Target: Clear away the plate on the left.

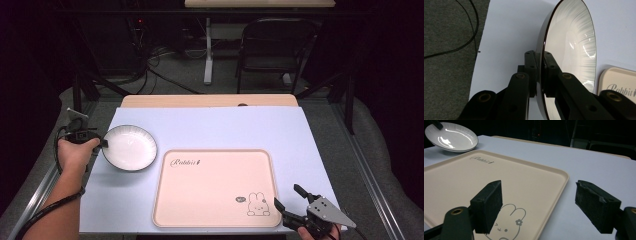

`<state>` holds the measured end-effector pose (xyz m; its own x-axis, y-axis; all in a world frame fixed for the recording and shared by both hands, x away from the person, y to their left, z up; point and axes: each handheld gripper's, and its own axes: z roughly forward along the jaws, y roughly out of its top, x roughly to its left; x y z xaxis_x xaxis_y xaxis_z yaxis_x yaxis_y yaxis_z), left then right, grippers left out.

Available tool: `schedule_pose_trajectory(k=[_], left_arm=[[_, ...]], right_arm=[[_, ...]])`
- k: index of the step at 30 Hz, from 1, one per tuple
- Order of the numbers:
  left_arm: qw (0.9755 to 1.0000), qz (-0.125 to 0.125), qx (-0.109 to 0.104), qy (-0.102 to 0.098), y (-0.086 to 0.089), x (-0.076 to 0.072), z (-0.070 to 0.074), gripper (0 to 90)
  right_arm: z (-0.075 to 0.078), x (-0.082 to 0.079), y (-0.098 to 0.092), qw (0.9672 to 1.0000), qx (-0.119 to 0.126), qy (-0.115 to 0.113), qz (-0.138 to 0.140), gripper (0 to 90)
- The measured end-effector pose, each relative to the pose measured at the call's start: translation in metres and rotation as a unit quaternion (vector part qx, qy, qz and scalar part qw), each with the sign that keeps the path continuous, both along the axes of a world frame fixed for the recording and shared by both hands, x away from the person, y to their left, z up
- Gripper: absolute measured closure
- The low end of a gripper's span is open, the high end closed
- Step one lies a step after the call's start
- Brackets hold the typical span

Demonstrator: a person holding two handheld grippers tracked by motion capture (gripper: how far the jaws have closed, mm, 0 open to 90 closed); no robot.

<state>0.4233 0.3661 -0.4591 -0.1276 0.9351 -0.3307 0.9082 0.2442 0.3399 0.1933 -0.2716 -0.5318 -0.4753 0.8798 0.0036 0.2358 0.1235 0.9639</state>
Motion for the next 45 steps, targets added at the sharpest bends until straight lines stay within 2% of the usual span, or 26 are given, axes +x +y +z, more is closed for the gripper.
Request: schedule_pose_trajectory(k=[10,27,35,45], left_arm=[[0.9999,0.001,-0.006,-0.009,0.001,-0.002,0.01,83.9],[0.9998,-0.011,-0.012,-0.011,0.0,-0.004,0.024,83.8],[0.9994,-0.023,-0.018,-0.018,-0.01,-0.003,0.027,83.7],[0.9979,-0.059,-0.02,-0.016,-0.035,0.003,0.029,83.7]], right_arm=[[0.0,0.0,0.0,1.0,0.0,0.0,0.0,21.4],[0.0,0.0,0.0,1.0,-0.001,0.0,-0.001,21.4],[0.0,0.0,0.001,1.0,-0.001,0.0,0.0,21.3],[0.0,0.0,0.0,1.0,0.0,0.0,-0.001,21.4]])
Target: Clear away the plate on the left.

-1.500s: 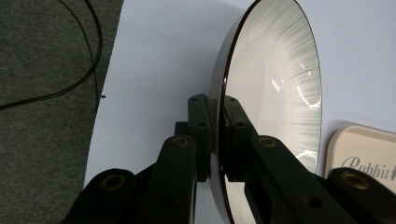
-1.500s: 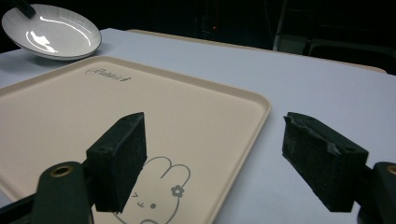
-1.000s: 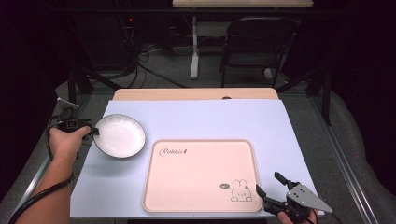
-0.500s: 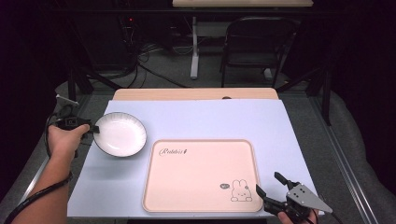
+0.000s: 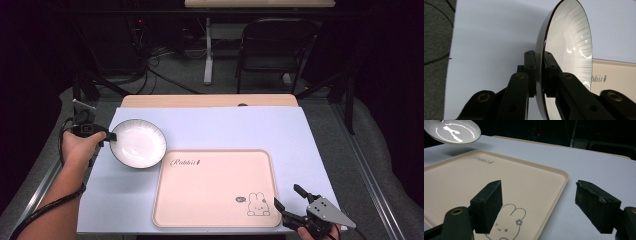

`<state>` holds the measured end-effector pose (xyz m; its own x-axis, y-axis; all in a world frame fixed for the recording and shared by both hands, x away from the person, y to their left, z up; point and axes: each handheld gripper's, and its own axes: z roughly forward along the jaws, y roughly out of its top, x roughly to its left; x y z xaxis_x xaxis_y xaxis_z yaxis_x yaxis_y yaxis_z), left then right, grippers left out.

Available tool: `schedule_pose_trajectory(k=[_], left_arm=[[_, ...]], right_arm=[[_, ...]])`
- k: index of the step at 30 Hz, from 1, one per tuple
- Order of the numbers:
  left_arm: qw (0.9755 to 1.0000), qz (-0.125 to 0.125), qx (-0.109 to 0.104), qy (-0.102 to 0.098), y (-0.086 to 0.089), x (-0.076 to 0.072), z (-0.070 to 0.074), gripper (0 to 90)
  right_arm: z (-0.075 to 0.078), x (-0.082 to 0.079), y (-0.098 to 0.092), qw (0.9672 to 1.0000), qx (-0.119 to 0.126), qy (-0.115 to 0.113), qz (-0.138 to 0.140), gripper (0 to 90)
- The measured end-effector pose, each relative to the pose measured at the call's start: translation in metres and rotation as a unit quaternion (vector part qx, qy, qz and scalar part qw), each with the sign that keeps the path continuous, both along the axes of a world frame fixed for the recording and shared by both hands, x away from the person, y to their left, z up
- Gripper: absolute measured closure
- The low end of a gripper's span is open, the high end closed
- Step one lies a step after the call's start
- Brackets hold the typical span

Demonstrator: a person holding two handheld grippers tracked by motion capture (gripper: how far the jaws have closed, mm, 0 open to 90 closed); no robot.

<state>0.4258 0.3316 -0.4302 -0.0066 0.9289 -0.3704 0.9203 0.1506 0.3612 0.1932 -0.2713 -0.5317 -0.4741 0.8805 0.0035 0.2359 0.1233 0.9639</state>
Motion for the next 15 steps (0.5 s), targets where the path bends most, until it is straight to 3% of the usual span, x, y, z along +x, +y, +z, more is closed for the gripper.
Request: schedule_pose_trajectory(k=[9,15], left_arm=[[0.9992,-0.04,0.004,-0.004,-0.029,0.004,0.003,83.7],[0.997,-0.078,0.002,-0.004,-0.054,0.005,0.004,83.6]], right_arm=[[0.0,0.0,0.0,1.0,0.0,0.0,0.0,21.4],[0.0,0.0,0.0,1.0,0.001,0.001,-0.001,21.4]])
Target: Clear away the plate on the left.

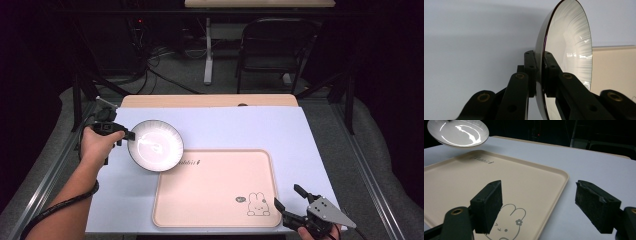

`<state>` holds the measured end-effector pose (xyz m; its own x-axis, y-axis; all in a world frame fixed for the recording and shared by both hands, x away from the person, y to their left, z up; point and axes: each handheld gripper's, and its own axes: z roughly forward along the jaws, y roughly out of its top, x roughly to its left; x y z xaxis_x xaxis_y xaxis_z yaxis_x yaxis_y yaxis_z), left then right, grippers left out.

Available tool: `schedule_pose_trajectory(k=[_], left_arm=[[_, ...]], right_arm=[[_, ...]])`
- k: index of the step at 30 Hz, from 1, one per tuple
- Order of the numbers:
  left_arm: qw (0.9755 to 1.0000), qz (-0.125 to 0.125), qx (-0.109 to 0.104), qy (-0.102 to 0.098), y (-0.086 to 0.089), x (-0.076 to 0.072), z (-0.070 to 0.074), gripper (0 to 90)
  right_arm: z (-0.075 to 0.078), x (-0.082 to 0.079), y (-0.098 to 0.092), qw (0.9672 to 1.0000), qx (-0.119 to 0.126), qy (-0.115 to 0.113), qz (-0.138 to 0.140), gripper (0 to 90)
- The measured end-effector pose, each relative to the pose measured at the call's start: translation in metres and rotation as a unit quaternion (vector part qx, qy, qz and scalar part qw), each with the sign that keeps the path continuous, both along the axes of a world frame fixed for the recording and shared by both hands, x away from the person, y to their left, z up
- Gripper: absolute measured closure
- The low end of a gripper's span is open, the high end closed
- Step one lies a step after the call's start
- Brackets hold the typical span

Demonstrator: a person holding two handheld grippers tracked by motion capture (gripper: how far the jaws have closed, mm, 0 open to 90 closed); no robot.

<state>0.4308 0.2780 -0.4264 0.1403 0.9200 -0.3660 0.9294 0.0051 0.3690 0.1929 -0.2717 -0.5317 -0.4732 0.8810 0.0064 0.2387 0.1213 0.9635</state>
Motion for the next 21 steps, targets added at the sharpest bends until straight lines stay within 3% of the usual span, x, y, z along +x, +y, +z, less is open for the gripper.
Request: schedule_pose_trajectory(k=[9,21], left_arm=[[0.9988,-0.049,0.005,-0.002,-0.034,0.0,0.004,83.6],[0.9965,-0.083,0.005,-0.002,-0.063,0.001,0.003,83.6]], right_arm=[[0.0,0.0,0.0,1.0,-0.001,-0.001,0.0,21.4],[0.0,0.0,0.0,1.0,0.0,-0.003,0.001,21.4]])
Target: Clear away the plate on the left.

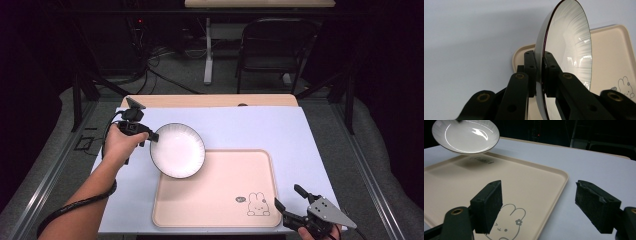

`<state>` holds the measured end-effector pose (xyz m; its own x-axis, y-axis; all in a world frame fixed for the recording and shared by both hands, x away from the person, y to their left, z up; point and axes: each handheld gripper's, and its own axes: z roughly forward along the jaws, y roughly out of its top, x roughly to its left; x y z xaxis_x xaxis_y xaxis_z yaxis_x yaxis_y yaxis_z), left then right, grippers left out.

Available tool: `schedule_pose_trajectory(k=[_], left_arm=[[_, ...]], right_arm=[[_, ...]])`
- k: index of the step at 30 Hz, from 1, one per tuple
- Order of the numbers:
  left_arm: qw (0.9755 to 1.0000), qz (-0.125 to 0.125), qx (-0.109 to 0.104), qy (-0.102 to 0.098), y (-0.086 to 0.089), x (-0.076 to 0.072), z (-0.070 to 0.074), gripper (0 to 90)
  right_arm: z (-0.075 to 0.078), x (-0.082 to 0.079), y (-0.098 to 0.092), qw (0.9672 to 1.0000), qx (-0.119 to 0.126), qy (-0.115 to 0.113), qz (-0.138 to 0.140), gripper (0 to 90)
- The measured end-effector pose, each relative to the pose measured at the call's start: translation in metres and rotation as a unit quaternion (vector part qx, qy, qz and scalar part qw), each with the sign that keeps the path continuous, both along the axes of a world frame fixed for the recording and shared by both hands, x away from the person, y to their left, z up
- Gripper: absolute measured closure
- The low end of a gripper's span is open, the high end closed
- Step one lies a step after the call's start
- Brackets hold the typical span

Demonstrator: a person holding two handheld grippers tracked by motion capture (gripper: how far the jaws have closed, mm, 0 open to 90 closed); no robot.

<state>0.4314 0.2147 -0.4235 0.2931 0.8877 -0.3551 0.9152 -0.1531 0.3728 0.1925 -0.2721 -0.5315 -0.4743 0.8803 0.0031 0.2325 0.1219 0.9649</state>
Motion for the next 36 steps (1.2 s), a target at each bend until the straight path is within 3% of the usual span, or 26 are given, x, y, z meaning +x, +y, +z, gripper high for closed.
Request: schedule_pose_trajectory(k=[18,36], left_arm=[[0.999,-0.044,-0.01,0.008,-0.031,-0.006,-0.01,83.5],[0.9942,-0.105,-0.019,0.017,-0.078,-0.018,-0.025,83.5]], right_arm=[[0.0,0.0,0.0,1.0,-0.001,-0.001,0.0,21.4],[0.0,-0.001,0.0,1.0,-0.002,-0.001,0.001,21.4]])
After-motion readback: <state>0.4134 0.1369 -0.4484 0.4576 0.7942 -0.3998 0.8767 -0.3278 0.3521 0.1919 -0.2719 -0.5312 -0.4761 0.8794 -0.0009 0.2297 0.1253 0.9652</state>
